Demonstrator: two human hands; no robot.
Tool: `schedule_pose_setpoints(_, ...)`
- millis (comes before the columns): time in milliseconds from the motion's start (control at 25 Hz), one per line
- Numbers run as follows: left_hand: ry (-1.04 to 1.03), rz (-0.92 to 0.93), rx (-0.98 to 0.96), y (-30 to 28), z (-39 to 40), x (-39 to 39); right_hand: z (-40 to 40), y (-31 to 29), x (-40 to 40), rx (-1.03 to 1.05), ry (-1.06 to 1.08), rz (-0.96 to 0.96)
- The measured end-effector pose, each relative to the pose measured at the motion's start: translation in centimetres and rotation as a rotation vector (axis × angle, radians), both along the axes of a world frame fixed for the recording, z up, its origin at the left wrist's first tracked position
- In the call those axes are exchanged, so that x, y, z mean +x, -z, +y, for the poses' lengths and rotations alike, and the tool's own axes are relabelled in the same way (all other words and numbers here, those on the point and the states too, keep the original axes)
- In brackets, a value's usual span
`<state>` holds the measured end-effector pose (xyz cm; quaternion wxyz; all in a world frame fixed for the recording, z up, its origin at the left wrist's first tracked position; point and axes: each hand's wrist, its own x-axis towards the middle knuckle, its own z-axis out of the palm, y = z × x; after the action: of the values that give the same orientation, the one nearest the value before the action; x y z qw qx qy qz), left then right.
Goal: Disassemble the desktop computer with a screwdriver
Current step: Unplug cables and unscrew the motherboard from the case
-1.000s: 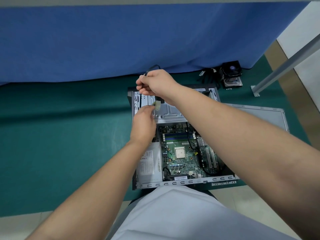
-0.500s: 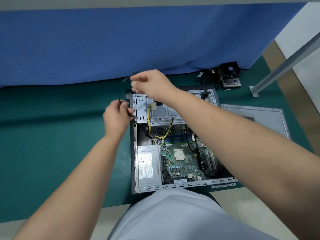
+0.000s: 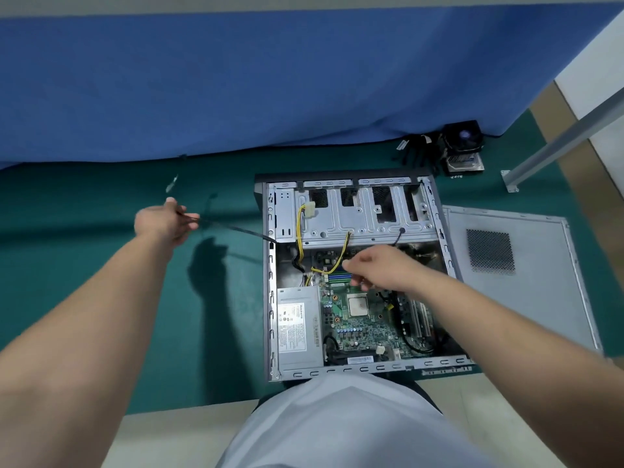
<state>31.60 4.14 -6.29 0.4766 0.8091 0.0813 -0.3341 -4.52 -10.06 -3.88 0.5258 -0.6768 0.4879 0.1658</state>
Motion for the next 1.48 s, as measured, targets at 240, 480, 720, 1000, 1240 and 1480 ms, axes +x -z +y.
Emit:
schedule_pose_setpoints(240,0.173,-0.304,0.266,1.9,0.3,-2.8,2.1,2.2,3.0,0.037,0.295,-0.204)
schedule_pose_setpoints(480,0.826,-0.733,-0.09,0.9,-1.9,-13.0,2.3,1.5,5.6,-0.211,0.157,-0.234)
schedule_pose_setpoints(720,0.97,-0.634,0.135,-0.1,-5.0,-14.7,1.2,0.0,8.3,-0.121,0.277,-0.307)
schedule_pose_setpoints(1000,0.939,-0.506,0.067,-1.4,-4.5,-13.1,0.3,0.3,10.9,-0.092,0.363,-0.335)
schedule_pose_setpoints(1240,0.937,-0.49,0.024,-1.8,-4.8,-13.6,-1.7,1.1,11.2,-0.194,0.281,-0.239)
schedule_pose_setpoints(1480,0.965,-0.668,0.038,-1.0,-4.6,-15.4,-2.6,1.1,11.2,-0.404,0.145,-0.098)
